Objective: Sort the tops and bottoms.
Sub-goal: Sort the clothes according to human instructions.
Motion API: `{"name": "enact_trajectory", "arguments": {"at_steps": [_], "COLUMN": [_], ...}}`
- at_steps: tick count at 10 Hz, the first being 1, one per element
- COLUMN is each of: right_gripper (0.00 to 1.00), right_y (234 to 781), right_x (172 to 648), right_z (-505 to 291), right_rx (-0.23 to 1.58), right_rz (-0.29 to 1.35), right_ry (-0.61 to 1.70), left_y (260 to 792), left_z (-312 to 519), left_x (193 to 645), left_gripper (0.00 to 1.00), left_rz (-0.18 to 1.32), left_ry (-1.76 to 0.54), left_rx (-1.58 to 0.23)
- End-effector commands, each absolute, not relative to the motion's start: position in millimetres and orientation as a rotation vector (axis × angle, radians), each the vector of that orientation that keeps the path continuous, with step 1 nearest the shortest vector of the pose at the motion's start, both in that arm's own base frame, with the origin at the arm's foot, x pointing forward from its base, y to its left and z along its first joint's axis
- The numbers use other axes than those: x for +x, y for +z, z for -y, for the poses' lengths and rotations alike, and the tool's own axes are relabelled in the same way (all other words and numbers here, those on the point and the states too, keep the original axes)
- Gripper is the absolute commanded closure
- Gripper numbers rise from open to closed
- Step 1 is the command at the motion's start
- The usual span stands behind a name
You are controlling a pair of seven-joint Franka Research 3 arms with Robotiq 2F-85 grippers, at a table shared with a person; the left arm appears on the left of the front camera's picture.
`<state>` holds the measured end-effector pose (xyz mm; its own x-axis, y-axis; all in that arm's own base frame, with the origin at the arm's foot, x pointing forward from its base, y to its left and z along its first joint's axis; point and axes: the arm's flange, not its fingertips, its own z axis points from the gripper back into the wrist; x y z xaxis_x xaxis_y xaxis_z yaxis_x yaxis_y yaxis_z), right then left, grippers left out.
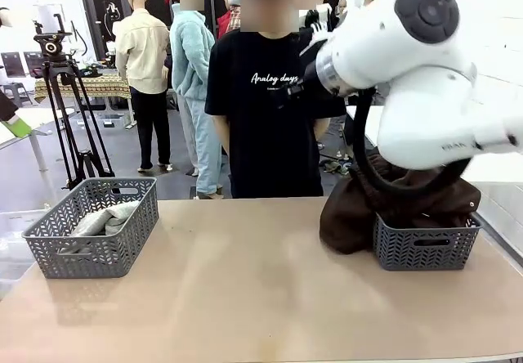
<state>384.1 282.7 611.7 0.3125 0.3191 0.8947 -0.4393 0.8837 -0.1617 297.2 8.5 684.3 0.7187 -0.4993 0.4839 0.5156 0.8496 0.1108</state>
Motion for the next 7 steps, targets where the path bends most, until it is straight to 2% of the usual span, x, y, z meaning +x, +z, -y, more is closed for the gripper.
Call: {"name": "enact_trajectory", "arguments": {"at_steps": [1,2,3,7], "right_gripper": [0.0,0.0,0.0,0.0], "right_y": [594,585,604,604], "right_x": [393,415,377,377], "right_z": [-305,-321,-288,-288], "right_rx": [0.126,0.085,0.116,0.116], "right_rz": [1.168,1.204,1.145,1.145], "right_ry": [0.495,0.464,0.51,0.51], "left_y": [684,684,684,684], "left_z": [-9,-9,-9,-9], "left_x": [296,296,296,296], "left_gripper": [0.0,0.0,0.0,0.0], "left_rz": [0.524,0.524,0.524,0.524], "left_ry": [-0.561,-0.561,-0.561,-0.561], "left_rx": [-0.032,-0.032,-0.032,-0.032]}}
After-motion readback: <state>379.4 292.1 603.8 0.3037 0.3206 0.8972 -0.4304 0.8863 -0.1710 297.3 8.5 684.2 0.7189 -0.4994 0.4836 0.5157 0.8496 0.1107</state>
